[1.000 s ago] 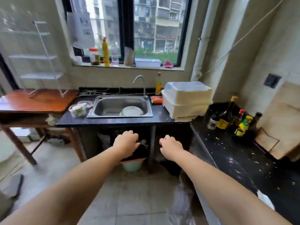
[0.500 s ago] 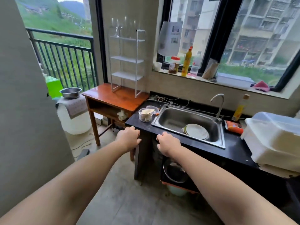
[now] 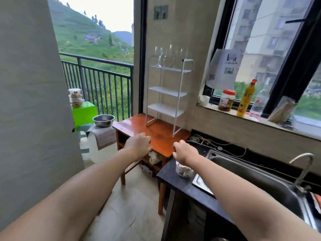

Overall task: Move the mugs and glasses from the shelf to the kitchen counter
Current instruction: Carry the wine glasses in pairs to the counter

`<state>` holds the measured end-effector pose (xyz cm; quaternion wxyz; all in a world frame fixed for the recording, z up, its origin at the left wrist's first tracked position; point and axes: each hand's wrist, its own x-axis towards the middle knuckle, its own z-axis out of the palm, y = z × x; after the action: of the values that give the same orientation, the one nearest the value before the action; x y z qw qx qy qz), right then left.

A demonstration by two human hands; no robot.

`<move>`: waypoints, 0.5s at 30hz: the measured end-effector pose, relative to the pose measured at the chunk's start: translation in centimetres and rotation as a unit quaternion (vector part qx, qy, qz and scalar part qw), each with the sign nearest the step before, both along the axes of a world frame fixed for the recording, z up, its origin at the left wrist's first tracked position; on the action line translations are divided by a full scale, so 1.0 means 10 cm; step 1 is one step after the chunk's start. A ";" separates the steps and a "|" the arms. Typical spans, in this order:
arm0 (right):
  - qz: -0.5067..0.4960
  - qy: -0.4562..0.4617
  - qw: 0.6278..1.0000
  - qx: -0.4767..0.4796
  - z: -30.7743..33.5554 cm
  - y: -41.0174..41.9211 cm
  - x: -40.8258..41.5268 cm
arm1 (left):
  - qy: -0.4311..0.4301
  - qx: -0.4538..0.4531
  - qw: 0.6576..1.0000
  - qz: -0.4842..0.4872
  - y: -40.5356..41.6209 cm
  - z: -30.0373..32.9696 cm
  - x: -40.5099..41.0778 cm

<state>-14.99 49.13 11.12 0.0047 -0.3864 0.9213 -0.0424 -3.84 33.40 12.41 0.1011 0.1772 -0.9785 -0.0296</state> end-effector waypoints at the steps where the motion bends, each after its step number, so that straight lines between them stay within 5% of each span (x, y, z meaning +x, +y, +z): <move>1: -0.001 0.003 1.000 -0.003 0.01 -0.15 -0.10 | 0.009 0.000 1.000 0.000 -0.15 0.01 -0.10; 15: -0.093 0.003 0.990 -0.110 0.75 -2.41 -1.62 | 0.091 0.042 0.993 -0.062 -2.51 0.83 -1.85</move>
<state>-31.22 24.99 18.63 -0.0449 -0.2970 0.9431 -0.1423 -22.37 8.26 20.69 0.1799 0.1168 -0.9723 -0.0926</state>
